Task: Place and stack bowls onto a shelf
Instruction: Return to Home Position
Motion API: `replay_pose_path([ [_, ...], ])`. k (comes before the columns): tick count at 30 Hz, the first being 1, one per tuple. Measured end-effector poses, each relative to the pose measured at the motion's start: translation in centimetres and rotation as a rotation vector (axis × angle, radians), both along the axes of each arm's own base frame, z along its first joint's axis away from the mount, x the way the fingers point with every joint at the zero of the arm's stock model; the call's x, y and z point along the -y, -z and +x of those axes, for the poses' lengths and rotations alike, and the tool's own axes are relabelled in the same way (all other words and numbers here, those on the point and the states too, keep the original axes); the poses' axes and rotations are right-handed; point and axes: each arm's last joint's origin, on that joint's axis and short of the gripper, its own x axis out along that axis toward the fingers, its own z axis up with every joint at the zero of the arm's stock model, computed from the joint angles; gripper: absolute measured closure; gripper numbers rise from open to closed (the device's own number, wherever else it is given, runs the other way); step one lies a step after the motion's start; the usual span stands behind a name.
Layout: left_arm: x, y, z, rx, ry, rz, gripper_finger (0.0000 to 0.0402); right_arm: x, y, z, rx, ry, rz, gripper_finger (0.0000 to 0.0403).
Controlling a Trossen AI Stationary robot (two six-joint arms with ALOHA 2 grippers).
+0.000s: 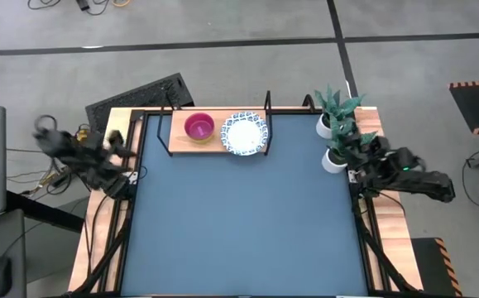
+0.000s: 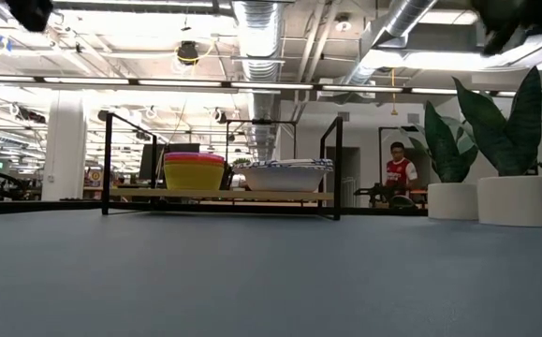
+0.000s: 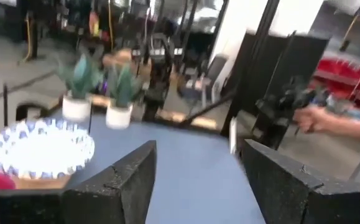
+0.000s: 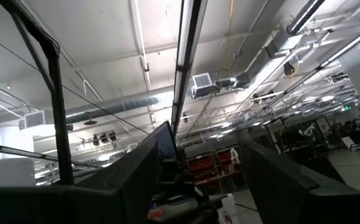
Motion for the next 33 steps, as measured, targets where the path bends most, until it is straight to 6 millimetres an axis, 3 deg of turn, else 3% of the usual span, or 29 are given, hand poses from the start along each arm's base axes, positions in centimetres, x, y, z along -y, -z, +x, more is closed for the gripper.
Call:
replay_pose_path([
  [4,1.8,2.8,2.6,-0.051,0.013,0.024,0.0178,0.1,3.7,1.2,0.018,-0.004,0.011,0.0148],
  [15,4.8,8.7,6.7,-0.042,0.102,0.006,0.0178,0.2,5.0,2.1,-0.163,-0.001,-0.001,0.0148],
  [25,6.6,14.8,8.8,-0.057,0.240,-0.100,0.0178,0.3,6.3,2.7,-0.341,0.061,-0.100,0.0148],
  [33,6.8,15.2,9.0,-0.020,0.316,0.000,0.0178,0.3,7.3,3.0,-0.469,0.093,-0.178,0.0148],
])
